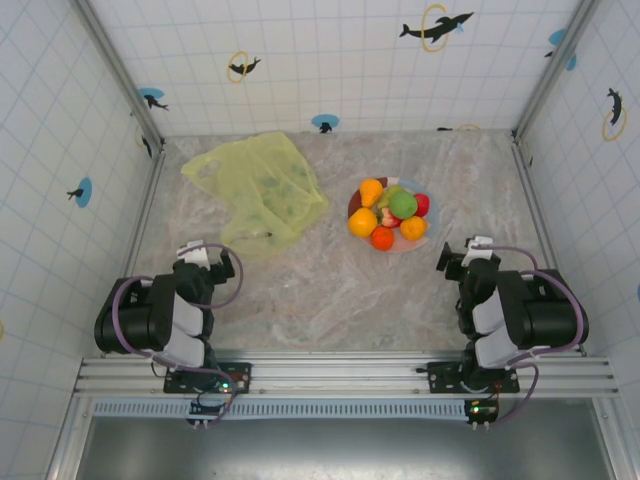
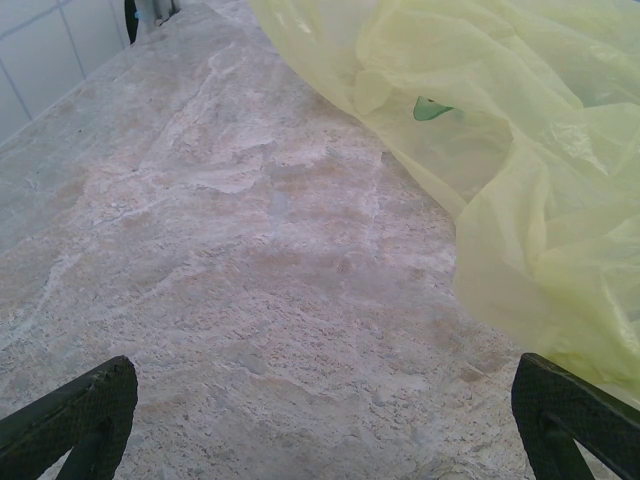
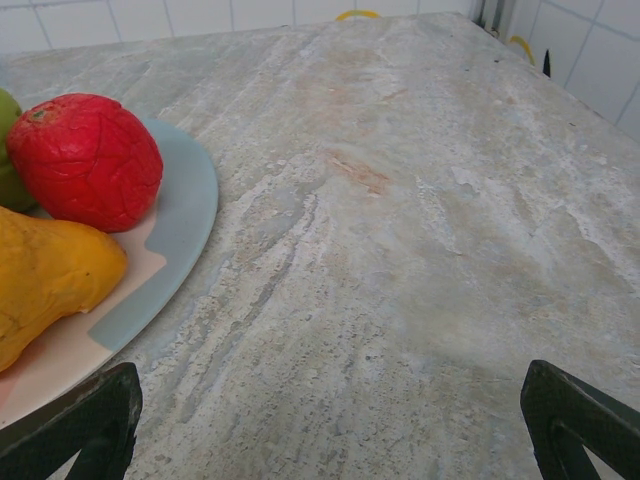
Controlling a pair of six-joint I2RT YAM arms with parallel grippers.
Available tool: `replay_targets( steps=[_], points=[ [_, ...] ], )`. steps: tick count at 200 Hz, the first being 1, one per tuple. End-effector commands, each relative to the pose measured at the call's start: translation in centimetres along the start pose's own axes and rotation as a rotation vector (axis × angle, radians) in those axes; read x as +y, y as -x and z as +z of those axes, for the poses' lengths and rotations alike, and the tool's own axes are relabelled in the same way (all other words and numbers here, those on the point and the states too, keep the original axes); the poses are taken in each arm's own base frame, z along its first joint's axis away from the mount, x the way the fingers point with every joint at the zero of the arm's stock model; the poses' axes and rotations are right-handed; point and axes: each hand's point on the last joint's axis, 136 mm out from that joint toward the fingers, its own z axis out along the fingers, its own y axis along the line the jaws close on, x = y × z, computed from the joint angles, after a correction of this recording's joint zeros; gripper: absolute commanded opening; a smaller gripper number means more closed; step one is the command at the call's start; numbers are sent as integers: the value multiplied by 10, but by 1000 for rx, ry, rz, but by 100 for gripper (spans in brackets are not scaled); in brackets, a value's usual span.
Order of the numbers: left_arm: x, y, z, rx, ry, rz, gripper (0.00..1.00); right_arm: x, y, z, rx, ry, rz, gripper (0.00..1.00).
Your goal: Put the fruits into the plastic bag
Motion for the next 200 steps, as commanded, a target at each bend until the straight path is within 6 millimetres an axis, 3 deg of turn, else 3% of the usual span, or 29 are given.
replay_targets(
  steps=[1,45,64,103,148,200],
  points=[
    [2,11,-4,-48,8,-31,98,-11,6,-6,-21,-66,16,99],
    [37,23,-13,-53,214,-145,98,-42,34,-25,-122,-222,150,99],
    [50,29,-17,-66,294,-277,98,-52,49,-28,-141,-266,252,99],
    [49,48,-6,-12,315,-461,98,-42,86,-26,-141,-210,345,100],
    [-2,72,6,69,34,-629,94,10,124,-22,-106,4,349,99],
    [-42,66,9,231,-44,-548,93,116,146,-24,-47,252,67,99]
  ],
)
